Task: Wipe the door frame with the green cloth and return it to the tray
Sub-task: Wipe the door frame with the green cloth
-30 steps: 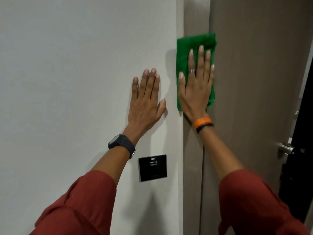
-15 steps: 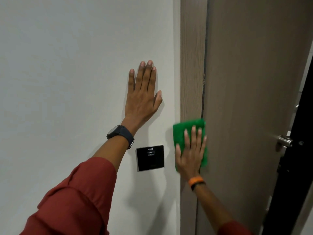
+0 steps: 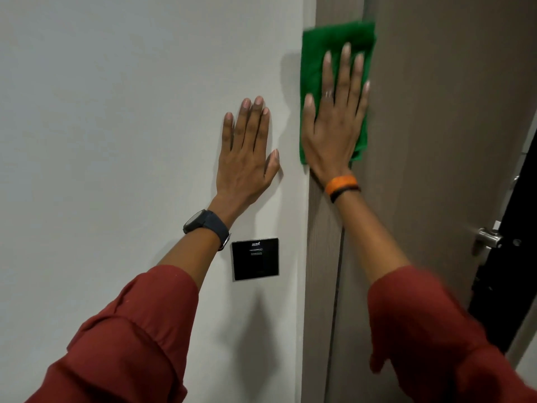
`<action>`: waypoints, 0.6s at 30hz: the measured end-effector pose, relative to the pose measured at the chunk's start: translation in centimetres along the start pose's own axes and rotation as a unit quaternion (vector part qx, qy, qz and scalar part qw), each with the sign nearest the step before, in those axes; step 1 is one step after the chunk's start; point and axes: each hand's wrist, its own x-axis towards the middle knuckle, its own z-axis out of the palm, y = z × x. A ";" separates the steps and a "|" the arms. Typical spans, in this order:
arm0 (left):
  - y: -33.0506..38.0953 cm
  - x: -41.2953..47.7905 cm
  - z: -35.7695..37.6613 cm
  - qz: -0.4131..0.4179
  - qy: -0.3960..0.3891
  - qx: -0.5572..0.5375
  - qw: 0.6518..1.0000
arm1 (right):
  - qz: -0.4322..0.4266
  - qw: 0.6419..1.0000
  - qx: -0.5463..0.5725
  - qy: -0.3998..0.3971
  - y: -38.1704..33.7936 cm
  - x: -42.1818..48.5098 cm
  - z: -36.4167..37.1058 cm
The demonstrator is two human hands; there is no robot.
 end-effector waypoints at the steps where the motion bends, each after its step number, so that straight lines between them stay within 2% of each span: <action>1: 0.2 -0.3 0.1 -0.001 -0.001 -0.003 1.000 | -0.001 1.000 0.002 -0.015 0.5 -3.5 -0.1; 7: 1.0 -2.2 1.2 0.007 -0.001 0.001 1.000 | 0.050 0.985 0.040 -0.158 3.7 -29.0 -2.7; 10: 1.2 -2.5 1.4 0.007 0.004 -0.007 1.000 | 0.051 0.980 0.022 -0.190 3.9 -33.2 -3.8; 13: 1.4 -2.6 1.4 -0.003 0.002 -0.009 1.000 | 0.074 0.984 0.019 -0.162 1.6 -27.0 -3.2; 18: 1.7 -2.9 0.6 0.001 -0.024 -0.035 0.999 | 0.040 0.997 0.010 -0.062 -0.9 -3.3 -0.6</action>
